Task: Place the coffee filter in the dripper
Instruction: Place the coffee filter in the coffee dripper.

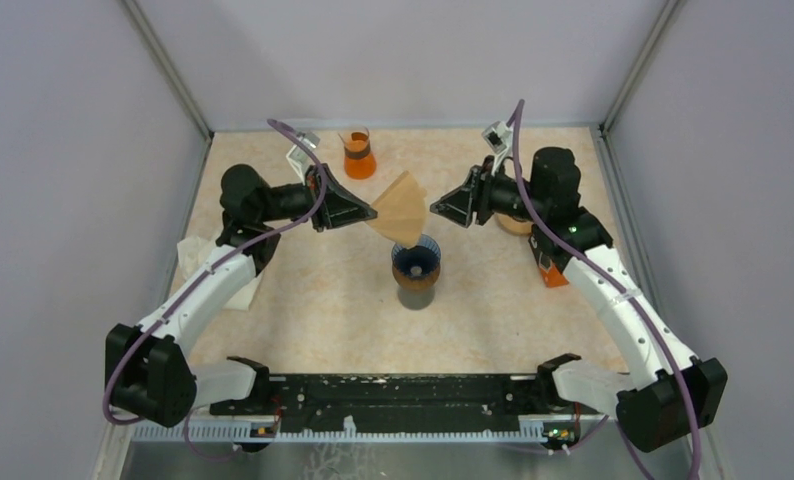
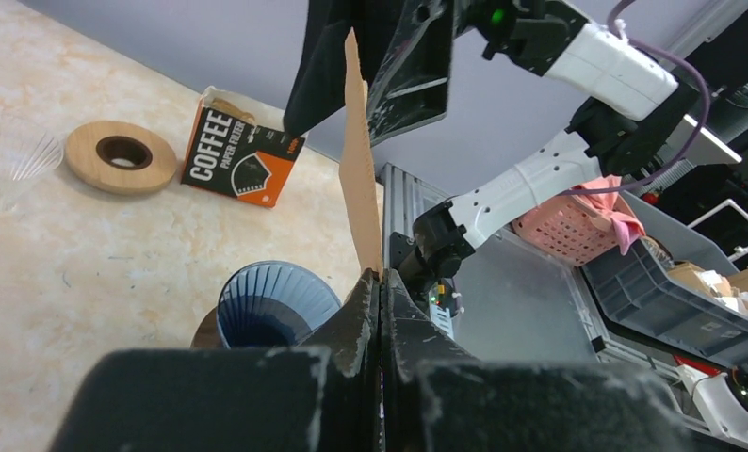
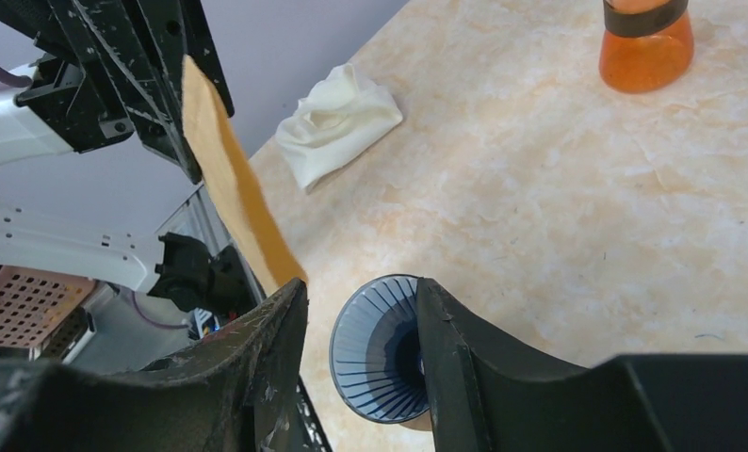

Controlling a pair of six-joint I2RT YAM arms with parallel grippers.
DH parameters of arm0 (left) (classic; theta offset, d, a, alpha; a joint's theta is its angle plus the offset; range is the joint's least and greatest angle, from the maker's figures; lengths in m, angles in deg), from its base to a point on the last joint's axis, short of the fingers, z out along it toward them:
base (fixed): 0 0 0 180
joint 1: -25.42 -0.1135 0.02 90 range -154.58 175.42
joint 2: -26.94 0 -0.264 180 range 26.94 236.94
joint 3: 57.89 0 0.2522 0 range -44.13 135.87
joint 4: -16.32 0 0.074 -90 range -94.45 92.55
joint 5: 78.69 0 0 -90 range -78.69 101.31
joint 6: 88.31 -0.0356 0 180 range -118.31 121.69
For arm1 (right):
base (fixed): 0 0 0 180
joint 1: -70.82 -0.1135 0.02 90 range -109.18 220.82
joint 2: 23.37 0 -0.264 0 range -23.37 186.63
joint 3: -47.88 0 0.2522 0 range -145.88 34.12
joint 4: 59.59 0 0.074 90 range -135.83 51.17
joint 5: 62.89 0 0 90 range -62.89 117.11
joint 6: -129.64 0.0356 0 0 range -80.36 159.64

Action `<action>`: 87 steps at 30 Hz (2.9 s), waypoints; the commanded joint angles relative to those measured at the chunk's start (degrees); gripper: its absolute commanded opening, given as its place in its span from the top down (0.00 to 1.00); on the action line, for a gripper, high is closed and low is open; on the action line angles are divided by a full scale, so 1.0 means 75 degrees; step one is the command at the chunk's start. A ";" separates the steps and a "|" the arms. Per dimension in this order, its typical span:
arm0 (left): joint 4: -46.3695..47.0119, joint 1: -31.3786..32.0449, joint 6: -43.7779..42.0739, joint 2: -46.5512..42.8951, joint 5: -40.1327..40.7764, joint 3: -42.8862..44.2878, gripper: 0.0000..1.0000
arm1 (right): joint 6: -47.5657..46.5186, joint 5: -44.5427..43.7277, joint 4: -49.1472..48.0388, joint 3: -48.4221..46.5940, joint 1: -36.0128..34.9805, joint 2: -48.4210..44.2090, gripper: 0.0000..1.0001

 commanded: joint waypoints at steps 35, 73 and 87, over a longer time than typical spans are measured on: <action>0.2578 -0.0023 0.1778 0.0091 -0.0277 -0.0424 1.00 | 0.0802 0.1665 -0.2633 0.0104 -0.0630 0.0515 0.53; -0.4262 0.0152 -0.1422 -0.1196 0.3894 0.0443 0.22 | -0.1206 -0.2441 0.3072 -0.2789 -0.1197 0.0105 1.00; -0.5796 0.2408 -0.1494 -0.1046 0.7548 0.1908 0.15 | -0.0994 -0.7606 0.5004 -0.4568 -0.3480 0.1202 1.00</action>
